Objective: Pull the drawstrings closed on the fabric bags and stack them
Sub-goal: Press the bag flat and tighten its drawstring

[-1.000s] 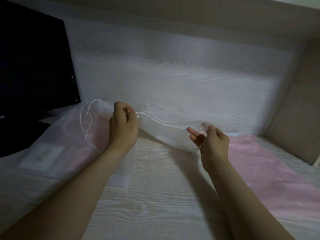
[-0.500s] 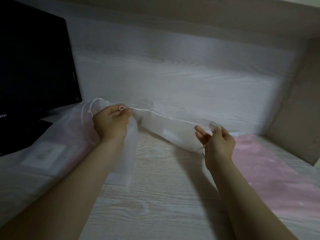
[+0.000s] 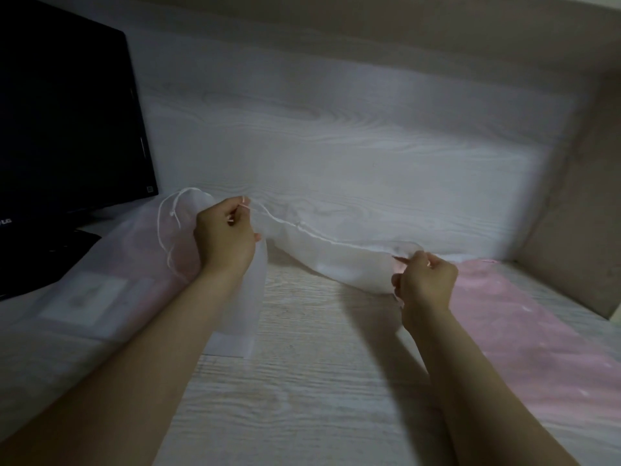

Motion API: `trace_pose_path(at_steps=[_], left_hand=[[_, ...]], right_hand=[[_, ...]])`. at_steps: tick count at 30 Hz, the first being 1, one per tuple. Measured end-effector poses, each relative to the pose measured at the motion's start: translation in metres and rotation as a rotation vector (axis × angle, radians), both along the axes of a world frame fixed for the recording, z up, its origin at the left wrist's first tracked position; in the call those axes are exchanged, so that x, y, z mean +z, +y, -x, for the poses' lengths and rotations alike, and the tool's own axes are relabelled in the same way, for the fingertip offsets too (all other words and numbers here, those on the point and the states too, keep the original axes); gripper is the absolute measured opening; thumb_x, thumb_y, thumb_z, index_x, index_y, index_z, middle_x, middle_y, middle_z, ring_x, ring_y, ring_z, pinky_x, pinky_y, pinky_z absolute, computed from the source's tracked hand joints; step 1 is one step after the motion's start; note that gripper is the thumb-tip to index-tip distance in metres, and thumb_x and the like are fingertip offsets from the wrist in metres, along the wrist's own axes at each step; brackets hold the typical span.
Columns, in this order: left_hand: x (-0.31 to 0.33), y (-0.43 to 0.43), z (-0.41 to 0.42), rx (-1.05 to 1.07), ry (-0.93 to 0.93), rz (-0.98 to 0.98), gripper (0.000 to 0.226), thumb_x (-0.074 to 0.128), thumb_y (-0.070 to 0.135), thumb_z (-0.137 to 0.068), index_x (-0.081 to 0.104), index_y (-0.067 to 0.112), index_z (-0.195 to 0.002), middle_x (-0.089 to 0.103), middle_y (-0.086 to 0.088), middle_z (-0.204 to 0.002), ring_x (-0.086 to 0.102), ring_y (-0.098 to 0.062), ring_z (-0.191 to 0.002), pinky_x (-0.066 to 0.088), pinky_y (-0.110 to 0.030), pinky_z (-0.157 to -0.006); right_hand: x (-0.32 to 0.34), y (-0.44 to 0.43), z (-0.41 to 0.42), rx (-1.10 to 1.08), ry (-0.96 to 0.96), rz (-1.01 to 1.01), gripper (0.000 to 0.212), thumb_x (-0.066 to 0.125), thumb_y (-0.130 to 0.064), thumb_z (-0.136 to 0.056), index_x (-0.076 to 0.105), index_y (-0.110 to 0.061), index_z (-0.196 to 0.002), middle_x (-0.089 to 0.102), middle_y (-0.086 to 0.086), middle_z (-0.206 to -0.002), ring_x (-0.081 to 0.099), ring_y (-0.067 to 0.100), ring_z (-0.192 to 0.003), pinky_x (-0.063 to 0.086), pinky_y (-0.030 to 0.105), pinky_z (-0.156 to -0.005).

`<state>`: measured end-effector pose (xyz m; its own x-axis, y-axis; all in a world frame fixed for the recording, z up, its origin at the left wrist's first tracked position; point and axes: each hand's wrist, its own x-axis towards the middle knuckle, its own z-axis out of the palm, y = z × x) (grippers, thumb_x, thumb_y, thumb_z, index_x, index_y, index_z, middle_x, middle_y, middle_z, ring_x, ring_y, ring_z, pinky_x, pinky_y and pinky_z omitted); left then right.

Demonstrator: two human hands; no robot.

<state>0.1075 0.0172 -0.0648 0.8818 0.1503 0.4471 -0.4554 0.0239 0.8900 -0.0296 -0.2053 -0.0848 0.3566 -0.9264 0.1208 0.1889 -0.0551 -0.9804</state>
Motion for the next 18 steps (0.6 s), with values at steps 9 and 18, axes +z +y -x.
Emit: trace_pose_path(at_steps=[9, 18], left_hand=[[0.006, 0.007, -0.010, 0.054, 0.138, 0.462, 0.042, 0.036, -0.001, -0.099, 0.074, 0.015, -0.105, 0.074, 0.001, -0.085, 0.075, -0.020, -0.075, 0.065, -0.045, -0.087], [0.014, 0.004, -0.002, -0.022, 0.326, 0.631, 0.039, 0.030, -0.004, -0.101, 0.066, 0.010, -0.104, 0.052, -0.010, -0.085, 0.047, -0.015, -0.052, 0.045, -0.023, -0.045]], right_hand=[[0.004, 0.002, 0.013, 0.046, 0.087, -0.005, 0.027, 0.078, -0.028, -0.071, 0.065, -0.005, -0.066, 0.048, 0.004, -0.057, 0.040, 0.023, -0.052, 0.037, 0.033, -0.053], [0.012, -0.006, 0.017, 0.088, -0.250, -0.404, 0.022, 0.067, -0.007, -0.094, 0.055, -0.010, -0.076, 0.047, 0.004, -0.059, 0.031, 0.012, -0.039, 0.024, 0.019, -0.038]])
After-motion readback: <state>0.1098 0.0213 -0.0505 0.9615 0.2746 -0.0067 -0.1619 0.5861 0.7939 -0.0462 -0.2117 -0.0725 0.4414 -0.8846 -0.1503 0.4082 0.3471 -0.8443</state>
